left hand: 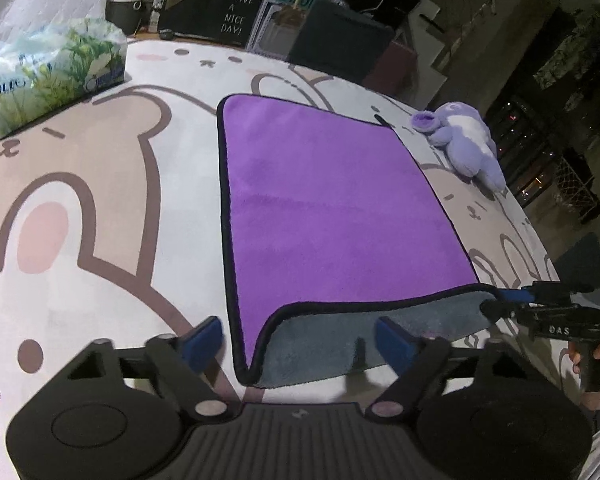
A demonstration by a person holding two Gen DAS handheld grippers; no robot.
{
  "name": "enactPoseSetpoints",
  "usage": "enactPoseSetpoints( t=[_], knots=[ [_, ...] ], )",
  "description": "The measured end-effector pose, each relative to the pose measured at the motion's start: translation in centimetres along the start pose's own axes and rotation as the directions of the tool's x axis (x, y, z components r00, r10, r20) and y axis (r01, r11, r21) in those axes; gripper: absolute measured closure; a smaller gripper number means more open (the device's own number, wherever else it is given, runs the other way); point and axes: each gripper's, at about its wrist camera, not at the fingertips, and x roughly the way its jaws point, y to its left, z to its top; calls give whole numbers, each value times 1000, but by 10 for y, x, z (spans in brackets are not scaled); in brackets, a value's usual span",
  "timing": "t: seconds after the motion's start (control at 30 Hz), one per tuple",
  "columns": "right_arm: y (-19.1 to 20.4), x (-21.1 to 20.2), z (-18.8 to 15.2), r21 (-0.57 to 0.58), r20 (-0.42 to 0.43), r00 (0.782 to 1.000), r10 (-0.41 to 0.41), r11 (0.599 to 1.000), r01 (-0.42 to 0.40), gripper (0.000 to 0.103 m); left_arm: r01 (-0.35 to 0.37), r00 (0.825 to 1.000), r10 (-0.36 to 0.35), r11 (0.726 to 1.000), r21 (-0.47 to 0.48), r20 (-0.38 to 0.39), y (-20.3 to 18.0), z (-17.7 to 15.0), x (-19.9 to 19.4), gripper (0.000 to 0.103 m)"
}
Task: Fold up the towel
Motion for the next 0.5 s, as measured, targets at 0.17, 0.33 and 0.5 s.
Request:
enactPoseSetpoints(
  t=[0.17,0.33,0.5],
  knots=[
    [-2,3,1,7,-2,1000,-6,1000,6,69,6,1000,-6,1000,1,-7,2,1,2,37],
    [0,6,0,-11,-22,1000,-4,1000,4,69,-9,999,10,1000,24,-47,0,0,8,42],
    [0,6,-1,-14,-25,1000,-5,1000,5,70,-10,997,13,999,41,-75,1,-2,9,50]
  ],
)
